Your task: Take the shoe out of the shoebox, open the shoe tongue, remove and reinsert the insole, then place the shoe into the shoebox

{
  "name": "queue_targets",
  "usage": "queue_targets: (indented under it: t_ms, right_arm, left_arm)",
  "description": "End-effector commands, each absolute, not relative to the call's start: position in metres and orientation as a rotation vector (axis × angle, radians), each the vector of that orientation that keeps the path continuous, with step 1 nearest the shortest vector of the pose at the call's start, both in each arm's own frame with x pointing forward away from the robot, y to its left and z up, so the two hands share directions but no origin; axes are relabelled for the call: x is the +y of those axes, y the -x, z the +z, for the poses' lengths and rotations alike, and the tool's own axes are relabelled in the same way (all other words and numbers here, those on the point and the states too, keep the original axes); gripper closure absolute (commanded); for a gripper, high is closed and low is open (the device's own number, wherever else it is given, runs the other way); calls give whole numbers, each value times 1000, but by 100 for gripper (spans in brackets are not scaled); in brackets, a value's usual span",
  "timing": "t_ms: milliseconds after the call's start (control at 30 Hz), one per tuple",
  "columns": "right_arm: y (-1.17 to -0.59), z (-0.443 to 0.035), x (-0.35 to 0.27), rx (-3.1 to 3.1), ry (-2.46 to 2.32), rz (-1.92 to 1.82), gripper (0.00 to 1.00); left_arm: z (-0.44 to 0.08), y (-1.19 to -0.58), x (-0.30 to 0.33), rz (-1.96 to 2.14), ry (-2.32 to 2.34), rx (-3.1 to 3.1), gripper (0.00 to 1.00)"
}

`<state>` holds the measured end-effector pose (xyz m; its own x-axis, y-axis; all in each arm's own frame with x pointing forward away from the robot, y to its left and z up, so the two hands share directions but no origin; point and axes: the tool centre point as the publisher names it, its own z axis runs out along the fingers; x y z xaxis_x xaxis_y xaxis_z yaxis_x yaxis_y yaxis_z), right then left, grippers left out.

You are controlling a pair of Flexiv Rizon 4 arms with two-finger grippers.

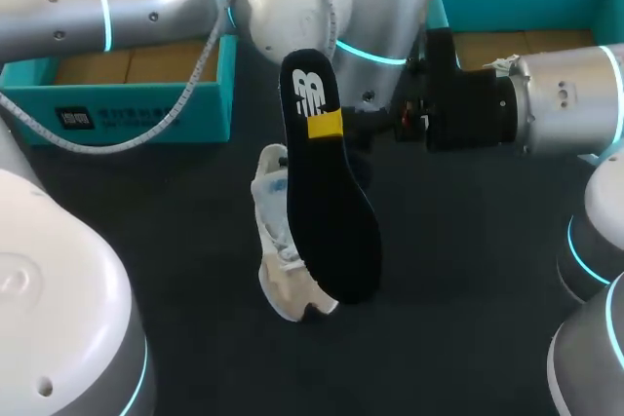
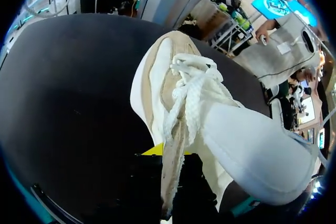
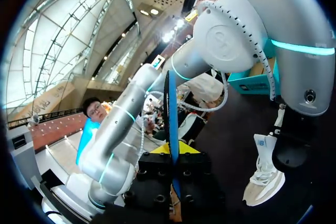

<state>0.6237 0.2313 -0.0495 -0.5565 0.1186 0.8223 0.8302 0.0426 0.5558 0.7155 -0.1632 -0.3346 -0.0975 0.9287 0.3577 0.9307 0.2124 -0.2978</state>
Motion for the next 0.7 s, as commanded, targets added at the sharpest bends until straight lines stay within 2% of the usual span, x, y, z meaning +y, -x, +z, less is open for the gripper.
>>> queue_targets:
  t_ms: [33, 700]
  right_arm:
    - [-624, -50, 236, -1741, 965, -1564, 100]
    - [-624, -50, 236, -1741, 965, -1564, 100]
  left_arm:
    - [-336, -711, -166, -62, 1767, -2003, 100]
    - [-357, -727, -186, -173, 1802, -1936, 100]
